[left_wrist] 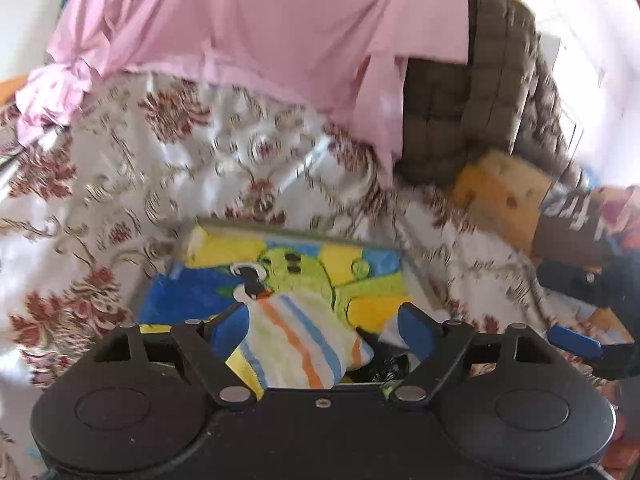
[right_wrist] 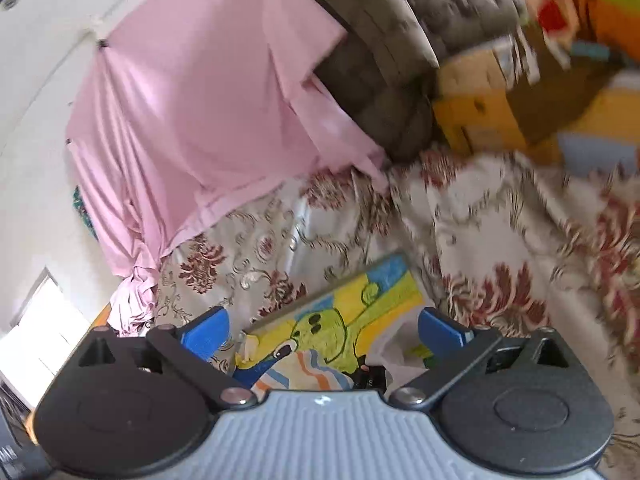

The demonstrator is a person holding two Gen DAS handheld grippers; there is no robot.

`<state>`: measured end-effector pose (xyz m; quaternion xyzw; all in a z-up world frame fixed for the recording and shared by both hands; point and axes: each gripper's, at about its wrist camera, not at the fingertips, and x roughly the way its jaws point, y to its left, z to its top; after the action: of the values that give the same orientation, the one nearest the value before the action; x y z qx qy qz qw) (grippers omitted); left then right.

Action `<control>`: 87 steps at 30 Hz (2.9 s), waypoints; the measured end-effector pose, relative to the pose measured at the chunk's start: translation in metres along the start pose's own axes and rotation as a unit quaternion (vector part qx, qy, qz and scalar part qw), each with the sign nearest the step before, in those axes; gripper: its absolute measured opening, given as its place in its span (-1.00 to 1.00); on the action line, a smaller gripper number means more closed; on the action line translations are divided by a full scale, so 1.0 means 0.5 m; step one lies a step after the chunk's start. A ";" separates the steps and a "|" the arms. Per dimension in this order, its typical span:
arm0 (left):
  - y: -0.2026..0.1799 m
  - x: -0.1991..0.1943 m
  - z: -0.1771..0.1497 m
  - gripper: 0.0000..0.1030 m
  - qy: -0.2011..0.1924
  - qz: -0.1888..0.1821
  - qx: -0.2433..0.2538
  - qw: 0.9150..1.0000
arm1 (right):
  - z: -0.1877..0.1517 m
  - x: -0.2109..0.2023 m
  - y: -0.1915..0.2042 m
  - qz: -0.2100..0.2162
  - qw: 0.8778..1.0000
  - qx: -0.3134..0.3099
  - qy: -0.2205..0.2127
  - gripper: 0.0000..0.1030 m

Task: Organize soft objects
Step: 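Open the left tool over the tray while the right tool releases the white bag there, then move both tools back over the pile of soft items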

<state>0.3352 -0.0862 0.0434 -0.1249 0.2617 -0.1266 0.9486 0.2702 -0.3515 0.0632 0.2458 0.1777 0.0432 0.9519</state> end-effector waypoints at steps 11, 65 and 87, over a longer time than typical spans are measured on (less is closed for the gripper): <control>-0.017 -0.233 -0.017 0.94 -0.081 -0.009 0.000 0.997 | -0.077 -0.168 0.084 0.000 0.997 -0.078 -0.025 0.99; 0.099 -0.397 -0.354 0.98 0.077 0.058 0.041 0.995 | -0.388 -0.233 0.131 -0.061 0.962 -0.181 0.196 0.99; 0.089 -0.274 -0.354 0.98 0.095 0.033 0.007 0.995 | -0.351 -0.107 0.108 -0.093 0.942 -0.284 0.151 0.99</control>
<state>0.1355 -0.0328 -0.0539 -0.0971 0.3536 -0.1086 0.9240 0.1572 -0.2336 -0.0370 -0.0622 0.3213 0.0399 0.9441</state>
